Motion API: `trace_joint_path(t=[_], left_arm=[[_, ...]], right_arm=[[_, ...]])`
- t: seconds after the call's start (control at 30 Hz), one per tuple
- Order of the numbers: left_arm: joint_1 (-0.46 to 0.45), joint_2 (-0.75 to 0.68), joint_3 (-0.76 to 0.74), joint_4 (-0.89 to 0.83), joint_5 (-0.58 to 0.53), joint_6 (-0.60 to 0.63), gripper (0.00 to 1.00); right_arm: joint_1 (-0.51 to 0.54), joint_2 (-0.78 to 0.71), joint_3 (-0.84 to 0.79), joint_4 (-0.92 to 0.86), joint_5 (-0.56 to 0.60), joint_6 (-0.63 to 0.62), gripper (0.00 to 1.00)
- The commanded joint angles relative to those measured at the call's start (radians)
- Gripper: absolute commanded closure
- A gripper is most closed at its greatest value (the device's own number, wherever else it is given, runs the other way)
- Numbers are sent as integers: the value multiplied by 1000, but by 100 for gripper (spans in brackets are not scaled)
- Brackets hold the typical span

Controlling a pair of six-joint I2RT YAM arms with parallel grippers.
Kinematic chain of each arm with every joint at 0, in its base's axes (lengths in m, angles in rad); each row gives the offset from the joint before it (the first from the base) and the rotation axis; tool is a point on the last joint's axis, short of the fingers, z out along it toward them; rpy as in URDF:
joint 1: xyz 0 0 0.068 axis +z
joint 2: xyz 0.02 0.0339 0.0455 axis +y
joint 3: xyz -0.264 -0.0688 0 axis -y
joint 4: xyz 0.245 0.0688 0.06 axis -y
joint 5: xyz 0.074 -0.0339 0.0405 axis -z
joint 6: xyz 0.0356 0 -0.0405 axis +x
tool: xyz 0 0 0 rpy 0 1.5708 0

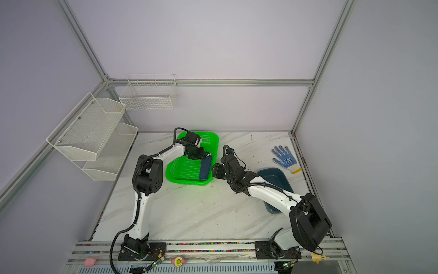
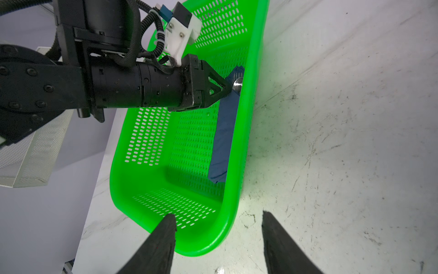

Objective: Place the utensils on the paper napkin and roll it up
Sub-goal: 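Lower the roll into the green basket with the left gripper, then open the left gripper to release the roll in the basket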

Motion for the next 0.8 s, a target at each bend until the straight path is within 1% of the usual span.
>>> trace_joint_path(t=[0.0, 0.1, 0.17, 0.23, 0.3, 0.4, 0.5, 0.57, 0.63, 0.7, 0.77], left_arm=[[-4, 15, -10, -69, 8, 11, 67], [-5, -14, -9, -68, 27, 12, 66], [-6, -56, -10, -69, 26, 12, 62], [-6, -108, -13, -60, 25, 13, 55], [-7, -174, -30, -35, 24, 18, 51], [-7, -276, -58, 7, 21, 30, 43], [-7, -368, -102, 31, 19, 40, 42], [-8, -449, -171, 69, 9, 50, 42], [-9, -545, -280, 143, -8, 68, 42], [-9, -654, -407, 215, -50, 84, 41], [-8, -779, -552, 289, -114, 99, 39]], right_arm=[[-3, 5, 14, -8, 0, 3, 40], [-3, -4, 15, -24, 23, 4, 40], [-2, -25, 10, -33, 61, 3, 40], [-4, -50, 2, -43, 105, -1, 40], [-6, -80, -9, -48, 153, -14, 40], [-8, -160, -27, -68, 261, -32, 39], [-46, -239, -59, -74, 327, -60, 37], [-93, -297, -86, -82, 357, -82, 35], [-143, -352, -118, -83, 387, -107, 31], [-198, -406, -161, -77, 428, -125, 27], [-254, -453, -206, -65, 495, -158, 22]])
